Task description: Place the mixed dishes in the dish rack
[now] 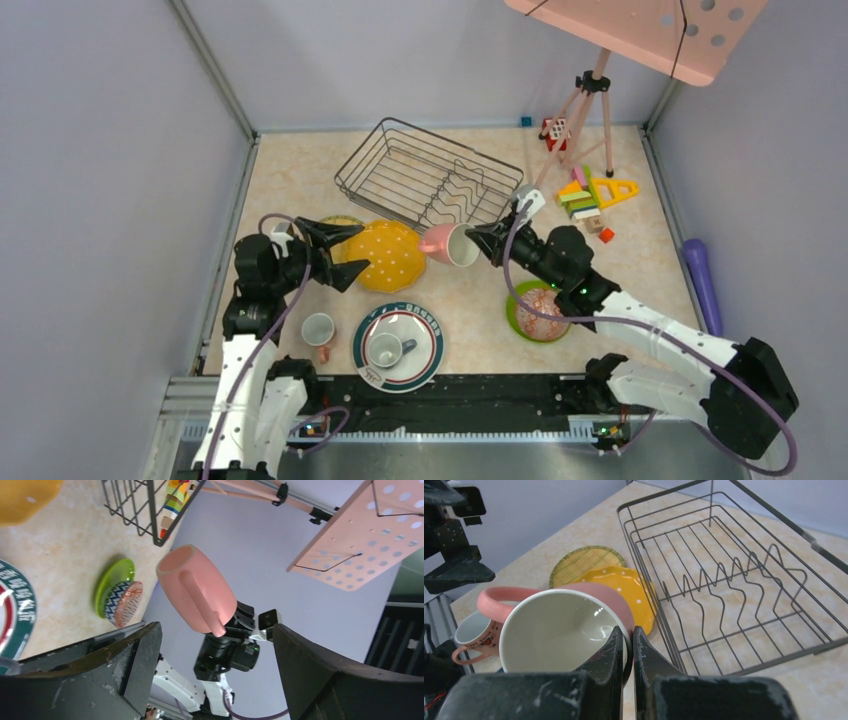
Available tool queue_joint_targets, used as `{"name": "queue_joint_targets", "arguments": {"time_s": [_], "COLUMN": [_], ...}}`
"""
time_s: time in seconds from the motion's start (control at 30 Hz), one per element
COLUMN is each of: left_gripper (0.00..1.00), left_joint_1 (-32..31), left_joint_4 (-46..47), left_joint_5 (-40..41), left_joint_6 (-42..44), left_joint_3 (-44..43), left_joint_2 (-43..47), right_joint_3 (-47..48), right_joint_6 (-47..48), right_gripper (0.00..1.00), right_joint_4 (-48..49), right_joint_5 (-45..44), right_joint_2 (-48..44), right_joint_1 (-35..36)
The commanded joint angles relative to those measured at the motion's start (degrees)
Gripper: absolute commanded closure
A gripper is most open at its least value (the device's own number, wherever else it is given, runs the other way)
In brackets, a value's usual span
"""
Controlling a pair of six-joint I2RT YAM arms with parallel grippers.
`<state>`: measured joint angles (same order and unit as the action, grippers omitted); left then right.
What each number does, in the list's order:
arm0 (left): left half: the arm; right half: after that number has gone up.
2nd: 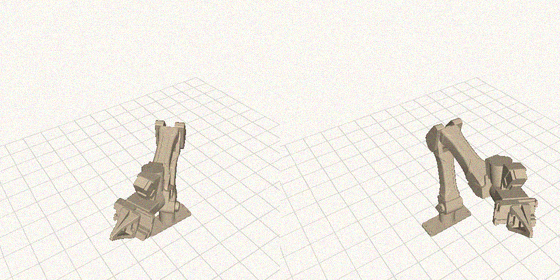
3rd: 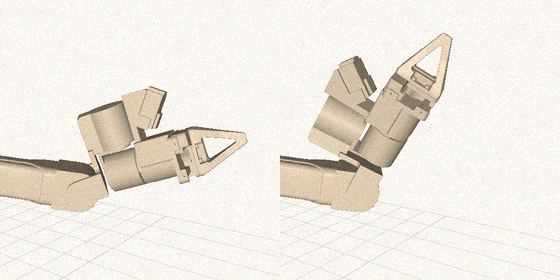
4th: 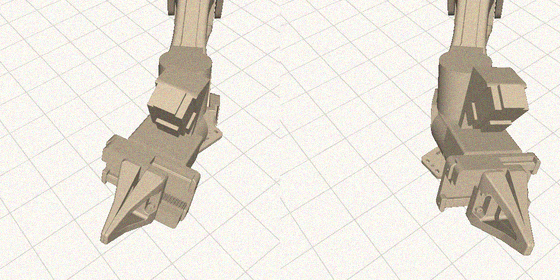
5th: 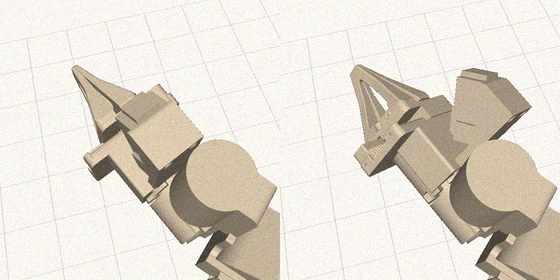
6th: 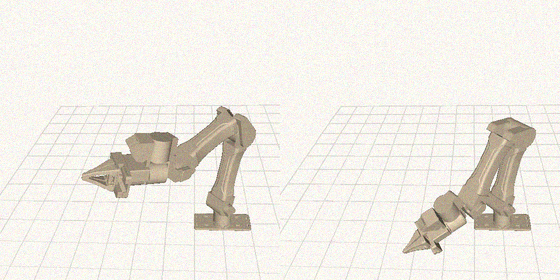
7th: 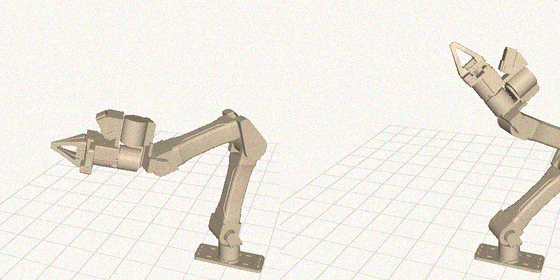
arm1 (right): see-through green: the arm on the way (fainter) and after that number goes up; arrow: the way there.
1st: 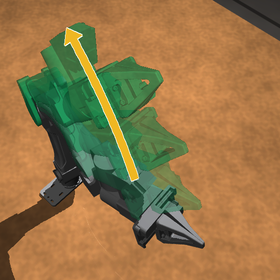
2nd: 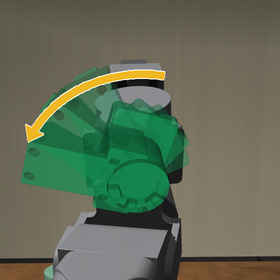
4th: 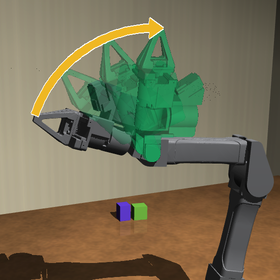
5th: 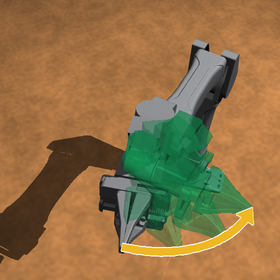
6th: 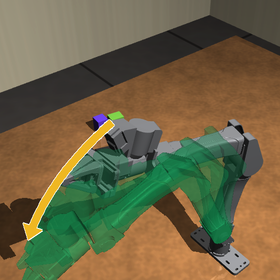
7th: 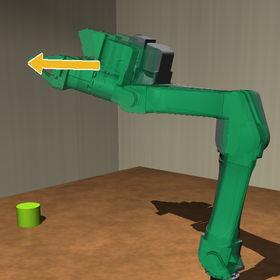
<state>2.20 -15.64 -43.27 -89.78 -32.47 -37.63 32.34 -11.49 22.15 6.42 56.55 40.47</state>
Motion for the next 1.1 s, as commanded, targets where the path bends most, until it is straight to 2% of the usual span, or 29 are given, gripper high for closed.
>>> {"name": "queue_joint_targets", "arguments": {"time_s": [0.0, 0.07, 0.17, 0.37, 0.57, 0.77, 0.8, 0.87, 0.97, 1.07], "left_gripper": [0.13, 0.12, 0.12, 0.13, 0.2, 0.24, 0.26, 0.36, 0.42, 0.53], "left_joint_1": [-0.7, -1.1, -1.9, -10.1, -20.7, -25.3, -25.8, -26.6, -27.4, -28.1], "left_joint_4": [-1.0, -0.5, -0.4, 2.2, 6.1, 12.3, 13.2, 14.6, 15.1, 15.1], "left_joint_5": [-0.7, -0.5, -0.3, 3.7, 9.2, 11.0, 11.1, 11.4, 11.6, 12.0], "left_joint_6": [-6.8, -7.9, -8.9, -10.9, -12.1, -14.4, -14.6, -15.2, -15.5, -15.6], "left_joint_3": [-5.0, -6.7, -8.5, -11.0, -11.6, -11.2, -11.1, -10.8, -10.7, -10.3], "left_joint_2": [0.8, 0.6, 0.0, -2.3, -6.5, -8.3, -8.4, -8.6, -8.6, -8.4], "right_joint_3": [2.2, 2.5, 5.2, 9.2, 11.6, 11.4, 11.2, 10.8, 10.6, 10.3], "right_joint_6": [1.8, 1.8, 2.4, 1.5, 1.1, 0.8, 0.7, 0.4, 0.1, -0.4], "right_gripper": [1.0, 1.0, 1.0, 1.0, 1.0, 1.0, 1.0, 1.0, 1.0, 1.0], "right_joint_4": [27.0, 32.4, 35.6, 43.3, 47.8, 51.0, 51.5, 52.6, 53.1, 54.7], "right_joint_5": [8.0, 9.6, 13.6, 18.3, 19.8, 22.0, 22.5, 22.8, 22.9, 23.3], "right_joint_2": [3.5, 5.8, 9.3, 15.3, 18.8, 20.2, 20.1, 20.2, 20.3, 20.7], "right_joint_1": [0.6, 0.7, 0.7, 0.8, 1.2, 1.3, 1.4, 1.4, 1.4, 1.4]}}
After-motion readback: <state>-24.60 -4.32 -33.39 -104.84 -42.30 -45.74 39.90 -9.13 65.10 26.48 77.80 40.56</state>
